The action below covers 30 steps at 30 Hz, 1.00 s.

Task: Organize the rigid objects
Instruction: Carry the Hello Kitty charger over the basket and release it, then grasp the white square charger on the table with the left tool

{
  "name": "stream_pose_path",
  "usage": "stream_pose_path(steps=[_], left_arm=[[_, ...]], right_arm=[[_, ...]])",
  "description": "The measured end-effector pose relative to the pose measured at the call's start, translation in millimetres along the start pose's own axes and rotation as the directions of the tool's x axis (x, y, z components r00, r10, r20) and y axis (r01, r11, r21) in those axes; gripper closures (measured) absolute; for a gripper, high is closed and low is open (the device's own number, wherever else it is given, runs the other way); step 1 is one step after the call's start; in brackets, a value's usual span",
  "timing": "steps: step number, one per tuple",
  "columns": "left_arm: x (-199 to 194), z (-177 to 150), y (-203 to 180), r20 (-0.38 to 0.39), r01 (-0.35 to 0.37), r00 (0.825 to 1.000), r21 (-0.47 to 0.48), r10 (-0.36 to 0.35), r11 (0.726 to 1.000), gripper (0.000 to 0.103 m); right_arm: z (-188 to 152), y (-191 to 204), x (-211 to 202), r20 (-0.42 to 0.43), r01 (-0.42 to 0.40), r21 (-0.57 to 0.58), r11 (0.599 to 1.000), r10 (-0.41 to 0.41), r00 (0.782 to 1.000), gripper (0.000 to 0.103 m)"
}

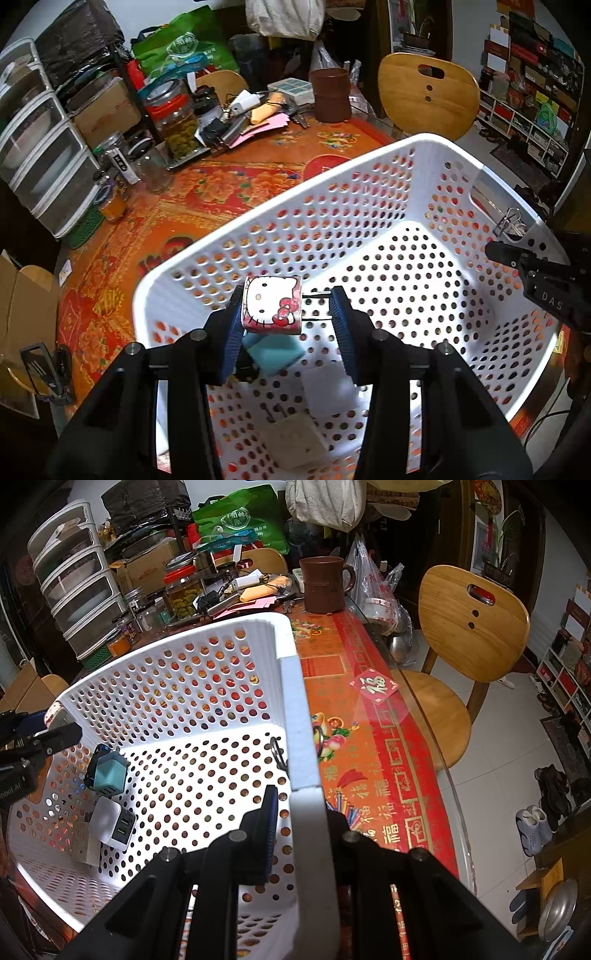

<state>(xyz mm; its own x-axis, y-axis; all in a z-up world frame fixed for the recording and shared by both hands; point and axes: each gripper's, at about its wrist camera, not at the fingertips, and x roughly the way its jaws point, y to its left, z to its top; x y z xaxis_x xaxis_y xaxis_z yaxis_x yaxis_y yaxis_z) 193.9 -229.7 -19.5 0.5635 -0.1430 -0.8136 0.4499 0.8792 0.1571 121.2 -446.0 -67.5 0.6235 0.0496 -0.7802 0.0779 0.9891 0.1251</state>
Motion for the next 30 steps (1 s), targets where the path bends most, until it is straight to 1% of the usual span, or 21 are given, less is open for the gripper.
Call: stream_pose_path(steps=[2, 10, 11, 12, 13, 14, 15, 17, 22, 25, 28, 29, 30], left_arm=[[6, 2, -4, -0.025, 0.0, 1.0, 0.003, 0.0, 1.0, 0.061], [13, 4, -15, -0.057, 0.039, 0.998, 0.021, -0.038, 0.999, 0.061], [12, 4, -15, -0.05, 0.043, 0.998, 0.022, -0.042, 0.999, 0.058], [10, 4, -15, -0.041, 0.043, 0.998, 0.023, -0.042, 0.999, 0.044], [6, 5, -15, -0.021, 0.041, 0.999, 0.028, -0.04, 0.999, 0.033], [0, 4, -14, 0.007, 0.029, 1.0, 0.034, -0.029, 0.999, 0.015], [-5, 4, -14, 0.029, 0.018, 0.999, 0.037, -0.019, 0.999, 0.01], [-14, 3, -7, 0.059, 0.022, 0.998, 0.033, -0.024, 0.999, 0.01], [-38, -11, 31, 0.102, 0.003, 0.995, -0.023, 0.0, 1.0, 0.01], [-59, -35, 73, 0.134, -0.017, 0.991, -0.095, 0.03, 0.995, 0.01], [-75, -71, 127, 0.147, -0.014, 0.988, -0.202, 0.045, 0.979, 0.005], [-76, -85, 144, 0.137, -0.034, 0.988, -0.229, 0.067, 0.973, 0.002], [-74, -99, 156, 0.115, -0.064, 0.989, -0.246, 0.095, 0.967, 0.002]], right_arm=[[0, 1, 0, 0.0, 0.001, 0.0, 1.0, -0.001, 1.0, 0.088], [0, 0, 1, -0.001, 0.001, -0.001, 1.0, -0.001, 1.0, 0.088], [0, 0, 1, -0.002, 0.001, -0.001, 1.0, -0.001, 1.0, 0.088], [-1, -1, 1, -0.001, 0.0, 0.0, 1.0, 0.0, 1.0, 0.088], [-1, -1, 1, -0.002, 0.0, 0.0, 1.0, 0.0, 1.0, 0.088], [-1, -1, 2, -0.002, -0.002, 0.0, 1.0, 0.002, 1.0, 0.088], [-1, -2, 2, -0.003, -0.003, 0.0, 1.0, 0.003, 1.0, 0.088], [-2, -2, 2, -0.004, -0.003, -0.002, 1.0, 0.003, 1.0, 0.088], [-3, -3, 1, -0.005, -0.002, -0.003, 1.0, 0.002, 1.0, 0.088], [-3, -4, 1, -0.004, -0.002, -0.003, 1.0, 0.002, 1.0, 0.088], [-2, -4, 0, -0.004, 0.0, -0.002, 1.0, 0.0, 1.0, 0.088], [-2, -4, 0, -0.005, 0.001, -0.002, 1.0, -0.001, 1.0, 0.088], [-1, -4, 0, -0.005, 0.001, -0.003, 1.0, -0.001, 1.0, 0.088]])
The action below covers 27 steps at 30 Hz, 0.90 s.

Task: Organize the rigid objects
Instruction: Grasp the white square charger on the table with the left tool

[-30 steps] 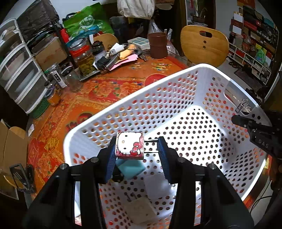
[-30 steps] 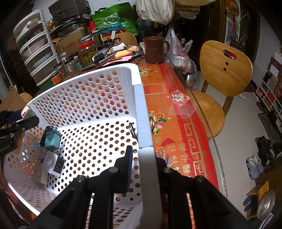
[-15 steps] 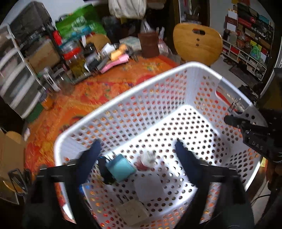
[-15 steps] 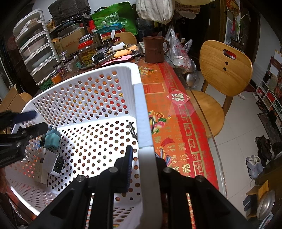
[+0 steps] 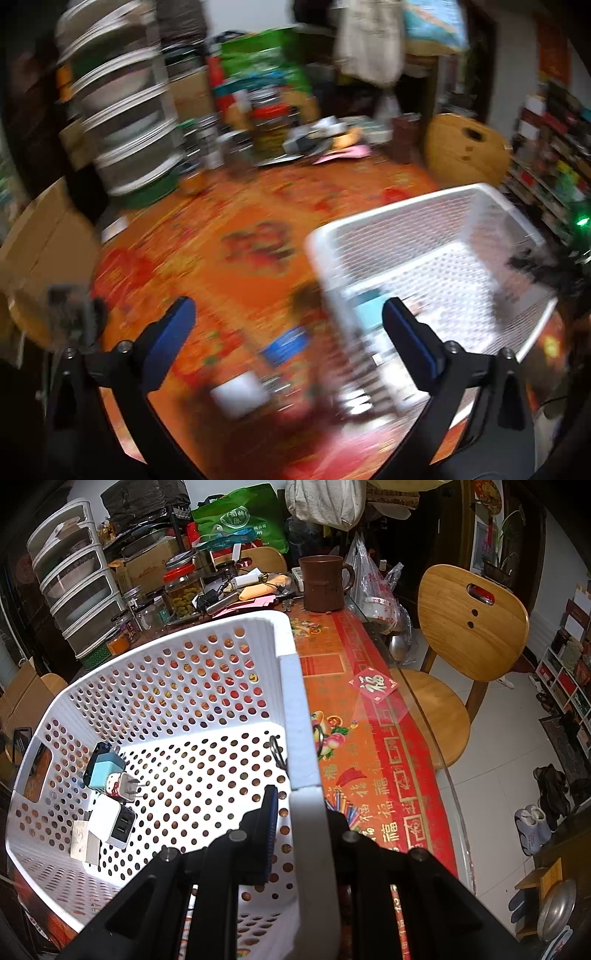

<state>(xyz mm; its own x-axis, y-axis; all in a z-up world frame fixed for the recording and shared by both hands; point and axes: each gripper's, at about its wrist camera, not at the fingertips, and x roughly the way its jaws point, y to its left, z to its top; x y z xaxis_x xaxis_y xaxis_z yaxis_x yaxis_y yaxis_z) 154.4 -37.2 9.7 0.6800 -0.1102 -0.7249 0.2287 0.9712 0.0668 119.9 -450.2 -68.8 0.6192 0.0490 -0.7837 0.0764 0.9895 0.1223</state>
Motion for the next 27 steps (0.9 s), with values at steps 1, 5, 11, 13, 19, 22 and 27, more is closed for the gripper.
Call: stream_pose_path(steps=[1, 5, 11, 13, 19, 22, 27], left_arm=[[7, -14, 19, -0.033, -0.035, 0.999, -0.019, 0.034, 0.999, 0.002], [43, -58, 63, -0.145, -0.068, 0.988, -0.071, 0.057, 0.995, 0.002], [85, -98, 81, -0.22, -0.042, 0.975, -0.156, 0.006, 0.987, 0.004], [89, -103, 77, -0.222, -0.046, 0.975, -0.168, 0.007, 0.985, 0.011], [113, -108, 76, -0.258, -0.043, 0.966, -0.208, -0.012, 0.977, 0.025], [115, -108, 79, -0.241, -0.044, 0.97, -0.233, -0.014, 0.972, 0.037], [112, -108, 86, -0.221, -0.058, 0.975, -0.24, 0.004, 0.969, 0.047]], right_arm=[[0, 0, 0, 0.0, 0.0, 0.001, 1.0, 0.0, 1.0, 0.088], [0, -1, -1, 0.004, -0.01, 0.006, 1.0, 0.01, 1.0, 0.088], [0, -3, 0, 0.002, -0.008, 0.003, 1.0, 0.008, 1.0, 0.088], [0, -3, 0, 0.001, -0.008, 0.003, 1.0, 0.008, 1.0, 0.088], [-1, -3, 0, 0.001, -0.007, 0.002, 1.0, 0.007, 1.0, 0.088], [-1, -3, 0, 0.002, -0.008, 0.002, 1.0, 0.008, 1.0, 0.088], [-2, -3, 0, 0.002, -0.009, 0.002, 1.0, 0.009, 1.0, 0.088]])
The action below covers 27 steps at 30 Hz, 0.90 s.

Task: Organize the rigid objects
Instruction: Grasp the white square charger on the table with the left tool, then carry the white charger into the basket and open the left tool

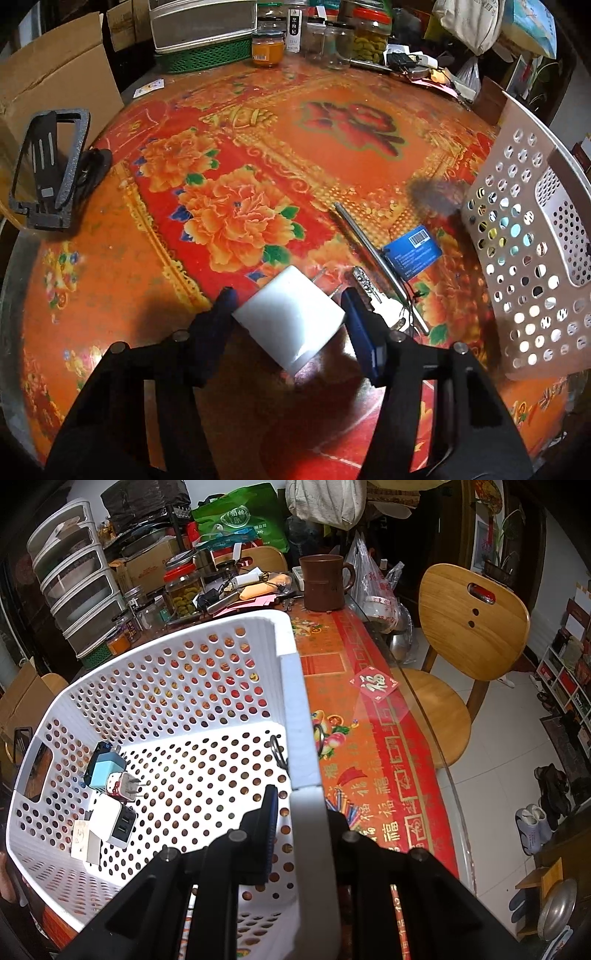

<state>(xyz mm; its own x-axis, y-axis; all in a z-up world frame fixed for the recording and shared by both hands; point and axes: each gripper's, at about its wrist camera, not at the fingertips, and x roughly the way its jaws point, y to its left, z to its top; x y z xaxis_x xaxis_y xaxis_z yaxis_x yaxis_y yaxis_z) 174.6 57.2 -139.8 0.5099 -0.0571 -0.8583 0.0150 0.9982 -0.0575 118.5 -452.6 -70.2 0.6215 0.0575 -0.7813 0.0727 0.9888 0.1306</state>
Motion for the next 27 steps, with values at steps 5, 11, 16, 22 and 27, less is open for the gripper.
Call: stream_pose_path(steps=[5, 11, 16, 22, 27], left_arm=[[-14, 6, 14, 0.049, -0.004, 0.999, -0.032, 0.006, 0.999, 0.047], [-44, 23, 26, 0.121, -0.034, 0.992, -0.056, 0.04, 0.998, 0.047], [-73, 41, 22, 0.16, -0.032, 0.986, -0.054, 0.041, 0.998, 0.047], [-111, 61, -10, 0.218, -0.027, 0.976, -0.01, 0.028, 1.0, 0.047], [-136, 78, -45, 0.254, -0.007, 0.967, 0.036, -0.002, 0.999, 0.047]], right_arm=[[0, 0, 0, -0.001, 0.002, -0.002, 1.0, -0.002, 1.0, 0.088], [-1, 0, 0, -0.001, 0.0, 0.0, 1.0, 0.0, 1.0, 0.088], [0, 0, 0, -0.002, 0.001, -0.003, 1.0, -0.001, 1.0, 0.088], [-1, 0, 0, -0.002, 0.001, -0.002, 1.0, -0.001, 1.0, 0.088], [0, 0, 0, -0.002, 0.001, -0.002, 1.0, -0.001, 1.0, 0.088]])
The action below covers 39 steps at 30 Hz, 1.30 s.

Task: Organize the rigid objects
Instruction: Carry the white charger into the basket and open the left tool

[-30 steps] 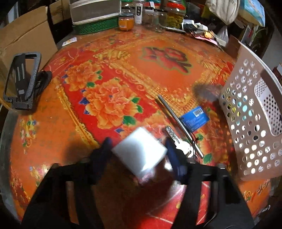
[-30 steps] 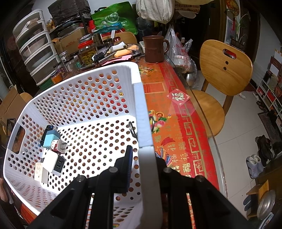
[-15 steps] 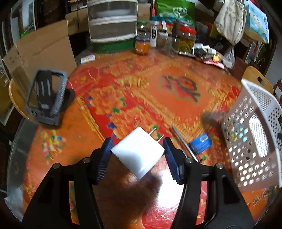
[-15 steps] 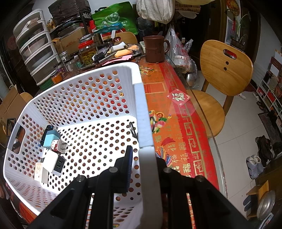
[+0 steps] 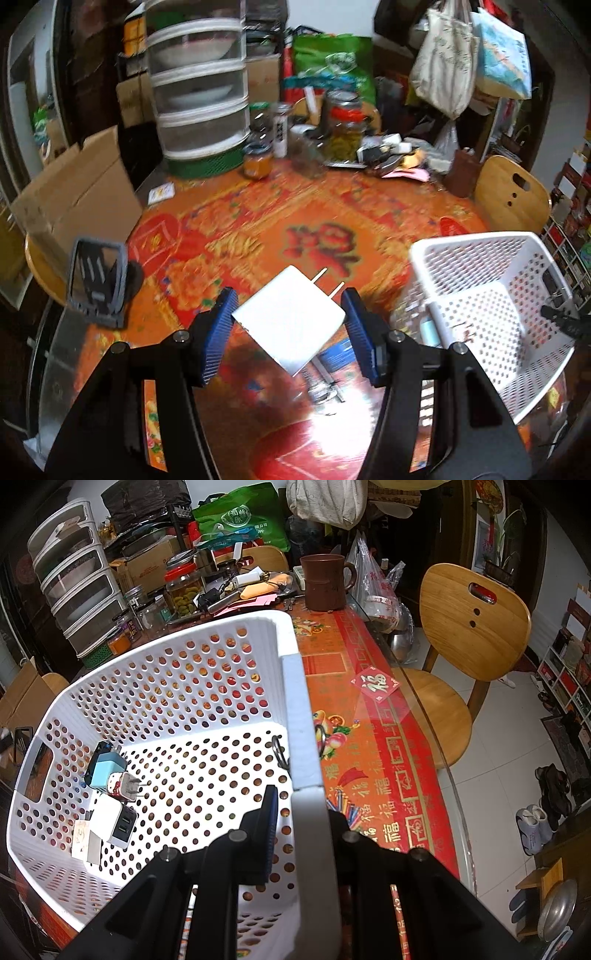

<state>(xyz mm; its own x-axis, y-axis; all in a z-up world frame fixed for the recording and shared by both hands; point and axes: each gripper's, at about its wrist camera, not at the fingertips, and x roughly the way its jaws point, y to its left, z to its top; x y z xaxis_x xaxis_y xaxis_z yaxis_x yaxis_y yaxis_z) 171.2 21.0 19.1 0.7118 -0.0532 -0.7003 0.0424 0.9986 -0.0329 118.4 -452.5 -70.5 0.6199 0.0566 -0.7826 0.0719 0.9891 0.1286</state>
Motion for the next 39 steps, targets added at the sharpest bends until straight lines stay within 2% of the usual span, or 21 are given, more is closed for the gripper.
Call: stream_pose_path(steps=[6, 15, 28, 39], left_arm=[[-17, 22, -48, 0.022, 0.051, 0.998, 0.056, -0.052, 0.997, 0.047], [-17, 31, -119, 0.012, 0.072, 0.997, 0.163, -0.075, 0.984, 0.047], [16, 2, -219, -0.073, 0.12, 0.992, 0.325, -0.101, 0.938, 0.047], [45, -18, -264, -0.143, 0.122, 0.987, 0.416, -0.067, 0.901, 0.047]], right_arm=[[0, 0, 0, 0.0, 0.0, 0.0, 1.0, 0.0, 1.0, 0.088], [0, 1, 0, 0.0, 0.0, -0.001, 1.0, 0.0, 1.0, 0.088], [-3, 4, 2, -0.003, -0.011, -0.002, 1.0, 0.011, 1.0, 0.088], [-2, 4, 0, -0.004, -0.012, -0.003, 1.0, 0.012, 1.0, 0.088]])
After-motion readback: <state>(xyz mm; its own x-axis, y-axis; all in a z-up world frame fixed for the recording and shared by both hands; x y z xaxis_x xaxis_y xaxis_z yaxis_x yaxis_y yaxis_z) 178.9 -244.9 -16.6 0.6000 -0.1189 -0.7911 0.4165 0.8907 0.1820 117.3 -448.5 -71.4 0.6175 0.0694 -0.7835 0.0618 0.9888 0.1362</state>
